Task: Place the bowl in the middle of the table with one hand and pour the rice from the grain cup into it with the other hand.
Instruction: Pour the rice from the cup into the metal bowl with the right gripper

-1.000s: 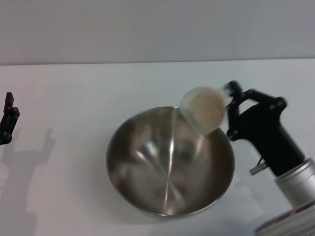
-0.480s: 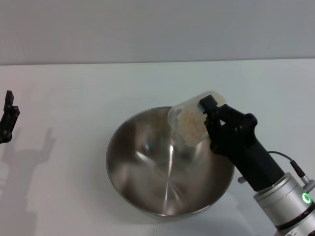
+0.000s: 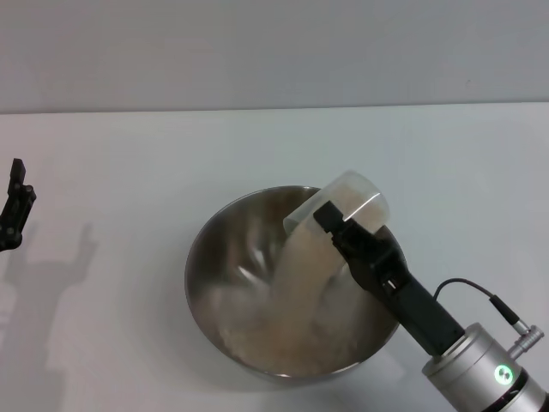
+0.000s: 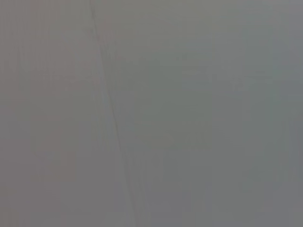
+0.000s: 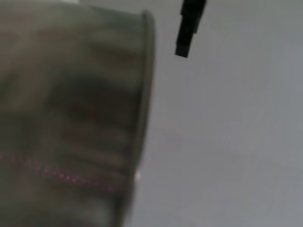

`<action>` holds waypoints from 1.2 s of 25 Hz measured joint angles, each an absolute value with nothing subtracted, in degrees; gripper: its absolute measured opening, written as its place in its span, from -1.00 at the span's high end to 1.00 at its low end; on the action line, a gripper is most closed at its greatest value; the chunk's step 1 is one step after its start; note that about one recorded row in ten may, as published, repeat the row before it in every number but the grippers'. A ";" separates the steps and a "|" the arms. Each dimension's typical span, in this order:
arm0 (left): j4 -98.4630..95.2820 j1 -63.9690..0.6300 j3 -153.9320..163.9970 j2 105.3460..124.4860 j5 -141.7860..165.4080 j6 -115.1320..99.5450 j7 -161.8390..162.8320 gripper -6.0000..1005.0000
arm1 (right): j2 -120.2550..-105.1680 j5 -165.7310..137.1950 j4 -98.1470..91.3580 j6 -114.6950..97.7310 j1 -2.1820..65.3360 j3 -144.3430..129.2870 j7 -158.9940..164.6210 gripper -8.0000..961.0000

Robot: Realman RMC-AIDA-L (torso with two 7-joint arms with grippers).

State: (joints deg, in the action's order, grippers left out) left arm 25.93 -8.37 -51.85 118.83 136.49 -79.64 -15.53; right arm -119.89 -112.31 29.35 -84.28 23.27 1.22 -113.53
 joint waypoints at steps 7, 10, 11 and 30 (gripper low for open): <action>25.76 -8.35 -51.85 118.83 136.49 -79.63 -15.38 -0.62 | -119.88 -112.31 30.48 -83.45 23.35 0.95 -122.09 0.98; 25.62 -8.35 -51.85 118.83 136.49 -79.63 -15.32 -0.62 | -119.89 -112.31 30.72 -83.38 23.35 0.83 -124.50 0.98; 25.58 -8.35 -51.85 118.83 136.49 -79.62 -15.31 -0.62 | -119.88 -112.31 30.89 -83.36 23.34 0.82 -125.79 0.98; 25.49 -8.17 -51.85 118.83 136.49 -79.72 -15.29 -0.62 | -119.88 -113.83 31.99 -79.10 23.40 0.04 -144.41 0.98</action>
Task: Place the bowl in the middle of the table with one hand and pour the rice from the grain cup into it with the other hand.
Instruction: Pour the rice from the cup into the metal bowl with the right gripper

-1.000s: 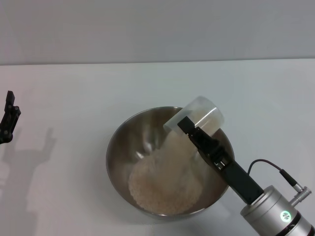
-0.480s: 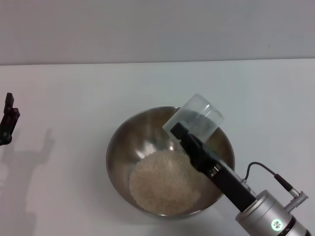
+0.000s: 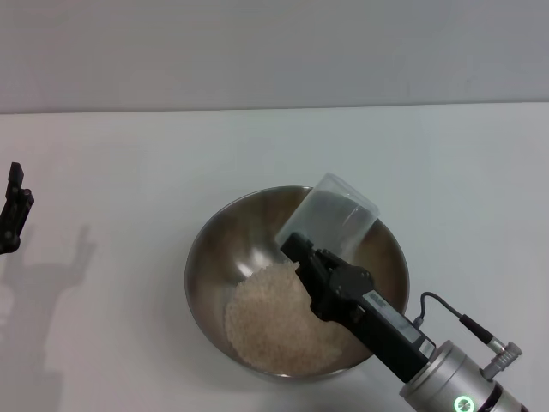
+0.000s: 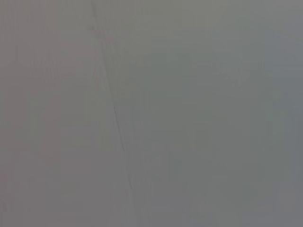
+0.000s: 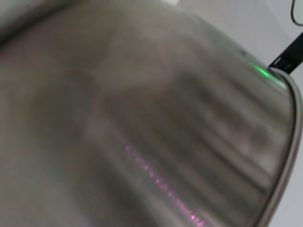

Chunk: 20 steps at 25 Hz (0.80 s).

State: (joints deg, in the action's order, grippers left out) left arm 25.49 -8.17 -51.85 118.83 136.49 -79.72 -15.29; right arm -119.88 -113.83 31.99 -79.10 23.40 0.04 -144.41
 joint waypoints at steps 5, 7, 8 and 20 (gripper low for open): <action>25.52 -8.16 -51.85 118.83 136.50 -79.73 -15.29 -0.62 | -119.89 -113.77 33.96 -81.02 23.25 1.37 -136.24 0.98; 25.52 -8.19 -51.85 118.82 136.52 -79.72 -15.29 -0.62 | -119.88 -113.47 34.79 -84.89 22.73 2.19 -124.80 0.98; 25.52 -8.19 -51.85 118.82 136.52 -79.72 -15.29 -0.62 | -119.88 -113.47 34.79 -84.89 22.73 2.19 -124.80 0.98; 25.61 -8.47 -51.85 118.83 136.59 -79.71 -15.30 -0.62 | -119.55 -113.12 37.23 -97.22 17.53 10.02 -72.81 0.98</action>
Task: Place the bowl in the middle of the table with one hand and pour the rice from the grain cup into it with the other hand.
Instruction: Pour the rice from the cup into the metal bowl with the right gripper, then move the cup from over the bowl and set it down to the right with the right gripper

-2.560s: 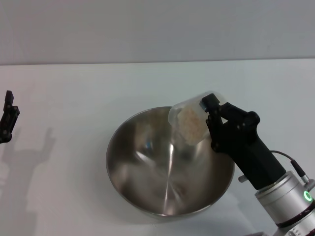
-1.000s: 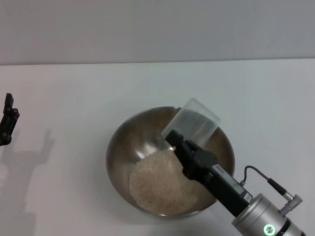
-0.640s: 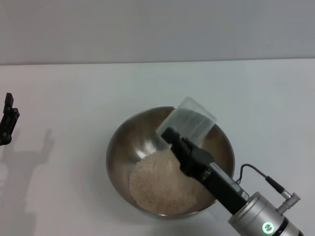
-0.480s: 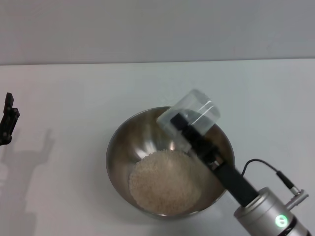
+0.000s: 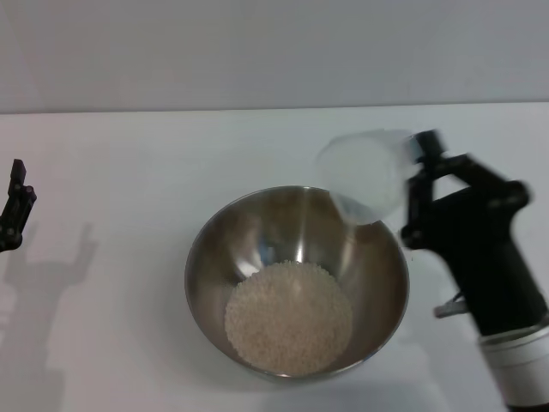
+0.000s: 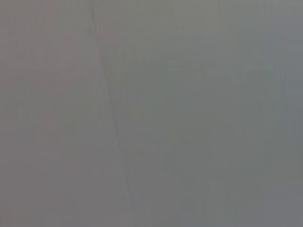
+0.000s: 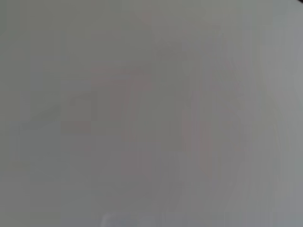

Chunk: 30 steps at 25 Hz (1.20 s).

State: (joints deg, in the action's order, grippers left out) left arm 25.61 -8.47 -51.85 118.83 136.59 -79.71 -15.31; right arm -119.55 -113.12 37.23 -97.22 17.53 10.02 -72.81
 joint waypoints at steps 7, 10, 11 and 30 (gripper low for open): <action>25.62 -8.44 -51.86 118.83 136.66 -79.71 -15.50 -0.62 | -119.37 -113.08 27.23 -104.67 15.84 15.36 -25.25 0.98; 25.60 -8.44 -51.85 118.83 136.70 -79.71 -15.49 -0.62 | -119.53 -113.07 23.80 -105.68 15.64 16.80 -16.22 0.98; 25.60 -8.44 -51.85 118.83 136.73 -79.71 -15.49 -0.62 | -119.58 -113.07 22.48 -105.88 15.42 17.76 -12.49 0.98; 25.45 -8.53 -51.24 118.83 136.72 -79.72 -15.41 -0.62 | -119.60 -112.93 12.85 -87.05 14.74 25.52 -0.36 0.98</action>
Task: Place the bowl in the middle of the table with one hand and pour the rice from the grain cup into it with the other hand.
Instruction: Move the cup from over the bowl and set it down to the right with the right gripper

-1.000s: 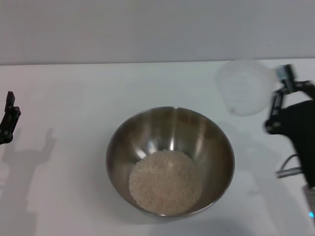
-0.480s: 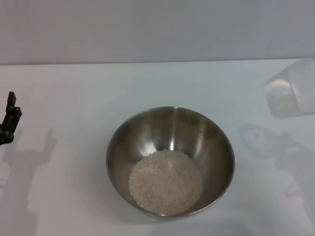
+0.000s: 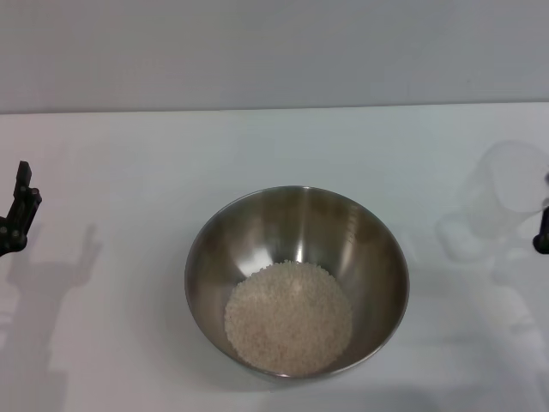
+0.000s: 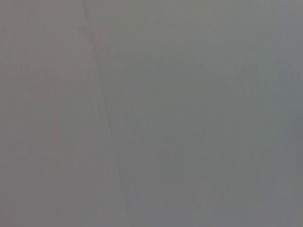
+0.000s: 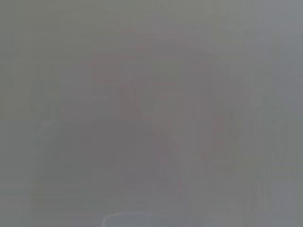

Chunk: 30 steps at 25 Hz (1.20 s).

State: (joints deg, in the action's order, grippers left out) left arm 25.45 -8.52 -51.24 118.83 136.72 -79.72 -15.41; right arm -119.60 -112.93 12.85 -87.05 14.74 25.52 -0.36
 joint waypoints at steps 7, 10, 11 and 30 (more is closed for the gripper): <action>25.40 -8.53 -51.16 118.83 136.80 -79.72 -15.30 -0.62 | -119.62 -112.97 12.67 -79.94 16.42 24.97 -0.63 0.98; 25.40 -8.53 -51.15 118.83 136.82 -79.72 -15.30 -0.62 | -119.60 -113.19 12.54 -76.37 17.80 24.90 -0.63 0.98; 25.40 -8.53 -51.15 118.83 136.84 -79.72 -15.30 -0.62 | -119.56 -113.25 12.49 -74.87 18.39 24.90 -0.63 0.98; 25.48 -8.76 -51.15 118.83 136.83 -79.72 -15.29 -0.62 | -119.61 -113.82 11.45 -63.03 25.09 21.18 -0.97 0.96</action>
State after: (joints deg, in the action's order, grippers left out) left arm 25.48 -8.76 -51.15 118.83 136.83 -79.72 -15.29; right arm -119.61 -113.82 11.45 -63.03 25.09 21.18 -0.96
